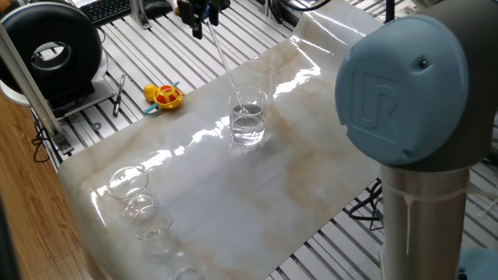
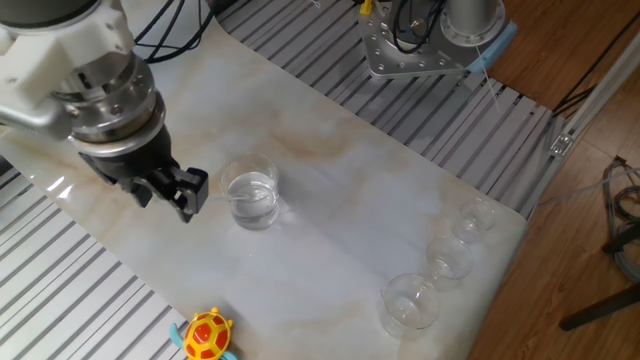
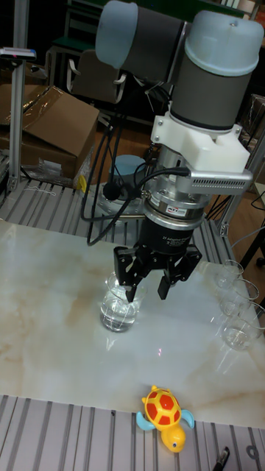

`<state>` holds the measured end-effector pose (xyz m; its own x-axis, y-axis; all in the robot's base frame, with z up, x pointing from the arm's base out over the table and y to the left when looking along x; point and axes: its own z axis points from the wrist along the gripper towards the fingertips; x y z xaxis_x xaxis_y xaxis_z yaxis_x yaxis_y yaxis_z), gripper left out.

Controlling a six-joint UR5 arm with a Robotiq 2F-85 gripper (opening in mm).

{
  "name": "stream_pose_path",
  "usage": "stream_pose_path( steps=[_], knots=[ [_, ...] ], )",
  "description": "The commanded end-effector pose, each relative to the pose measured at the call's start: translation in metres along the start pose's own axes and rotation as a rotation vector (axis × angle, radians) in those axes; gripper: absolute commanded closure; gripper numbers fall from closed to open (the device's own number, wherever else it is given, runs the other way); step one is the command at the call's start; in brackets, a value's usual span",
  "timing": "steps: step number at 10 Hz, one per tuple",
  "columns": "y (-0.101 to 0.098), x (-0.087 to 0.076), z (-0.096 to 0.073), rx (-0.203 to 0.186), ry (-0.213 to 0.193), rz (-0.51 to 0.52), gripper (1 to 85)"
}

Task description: Stir the beaker with a glass rod

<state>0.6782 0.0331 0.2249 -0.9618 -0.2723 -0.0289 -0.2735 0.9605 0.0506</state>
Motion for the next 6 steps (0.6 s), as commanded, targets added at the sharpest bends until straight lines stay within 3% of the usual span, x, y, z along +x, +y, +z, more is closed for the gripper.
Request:
stream_pose_path(
  steps=[1, 3, 6],
  knots=[
    [0.0070, 0.0121, -0.0001, -0.031, 0.028, 0.022, 31.3],
    [0.0054, 0.0140, 0.0002, -0.019, 0.036, 0.011, 31.3],
    [0.0008, 0.0077, -0.0019, 0.002, 0.007, -0.015, 31.3]
  ],
)
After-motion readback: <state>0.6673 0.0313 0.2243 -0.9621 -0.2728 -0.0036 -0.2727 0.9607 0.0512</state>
